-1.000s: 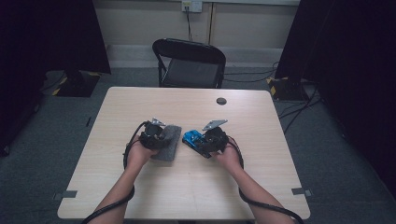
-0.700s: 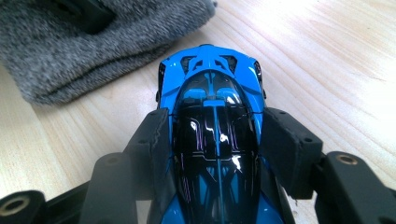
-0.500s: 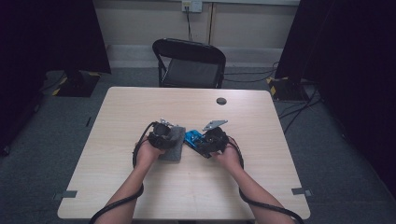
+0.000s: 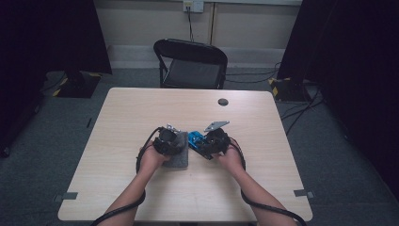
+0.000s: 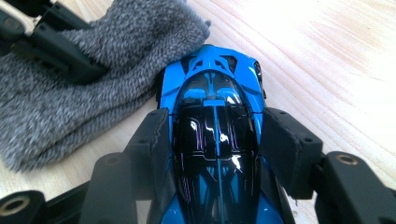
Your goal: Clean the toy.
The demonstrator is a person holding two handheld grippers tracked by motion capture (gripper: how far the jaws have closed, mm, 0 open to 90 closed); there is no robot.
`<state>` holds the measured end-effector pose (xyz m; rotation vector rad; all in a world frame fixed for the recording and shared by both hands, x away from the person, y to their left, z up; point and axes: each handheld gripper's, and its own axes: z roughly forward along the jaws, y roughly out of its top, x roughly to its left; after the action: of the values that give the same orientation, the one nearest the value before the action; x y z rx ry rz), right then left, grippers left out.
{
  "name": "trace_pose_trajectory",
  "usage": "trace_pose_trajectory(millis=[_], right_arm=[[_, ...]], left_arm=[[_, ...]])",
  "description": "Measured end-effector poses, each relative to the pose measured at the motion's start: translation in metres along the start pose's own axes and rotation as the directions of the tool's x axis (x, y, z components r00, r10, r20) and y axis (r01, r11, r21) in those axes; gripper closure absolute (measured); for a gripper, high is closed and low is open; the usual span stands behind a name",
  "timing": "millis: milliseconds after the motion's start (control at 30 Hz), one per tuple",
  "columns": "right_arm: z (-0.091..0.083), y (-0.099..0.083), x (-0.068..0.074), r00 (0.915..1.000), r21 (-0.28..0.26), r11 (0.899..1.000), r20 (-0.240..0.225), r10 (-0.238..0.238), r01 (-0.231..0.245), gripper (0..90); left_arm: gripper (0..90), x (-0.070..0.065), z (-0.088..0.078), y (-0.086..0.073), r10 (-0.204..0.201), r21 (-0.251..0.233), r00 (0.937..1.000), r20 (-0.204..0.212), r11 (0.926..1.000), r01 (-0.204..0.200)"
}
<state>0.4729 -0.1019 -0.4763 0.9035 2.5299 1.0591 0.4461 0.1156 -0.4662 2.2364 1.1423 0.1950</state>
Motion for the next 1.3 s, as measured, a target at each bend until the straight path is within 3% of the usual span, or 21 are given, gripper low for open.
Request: trace_pose_trajectory(millis=[400, 600, 1033, 1300], right_arm=[[0.0, 0.0, 0.0, 1.0, -0.001, 1.0, -0.001, 0.0, 0.0, 43.3], [0.0, 0.0, 0.0, 1.0, 0.0, 1.0, -0.002, 0.001, -0.001, 43.3], [0.0, 0.0, 0.0, 1.0, -0.002, 1.0, -0.003, 0.002, -0.002, 43.3], [0.0, 0.0, -0.001, 1.0, -0.003, 1.0, -0.005, 0.005, -0.005, 43.3]], left_arm=[[77.9, -0.028, 0.002, -0.003, 0.054, 0.005, 0.9951, 0.082, 0.9985, -0.055], [77.9, -0.039, 0.004, -0.004, 0.082, 0.003, 0.9927, 0.088, 0.9966, -0.083], [77.9, -0.052, 0.001, -0.011, 0.103, 0.004, 0.9892, 0.104, 0.9946, -0.104], [77.8, -0.063, -0.001, -0.014, 0.14, 0.013, 0.9809, 0.135, 0.9896, -0.143]])
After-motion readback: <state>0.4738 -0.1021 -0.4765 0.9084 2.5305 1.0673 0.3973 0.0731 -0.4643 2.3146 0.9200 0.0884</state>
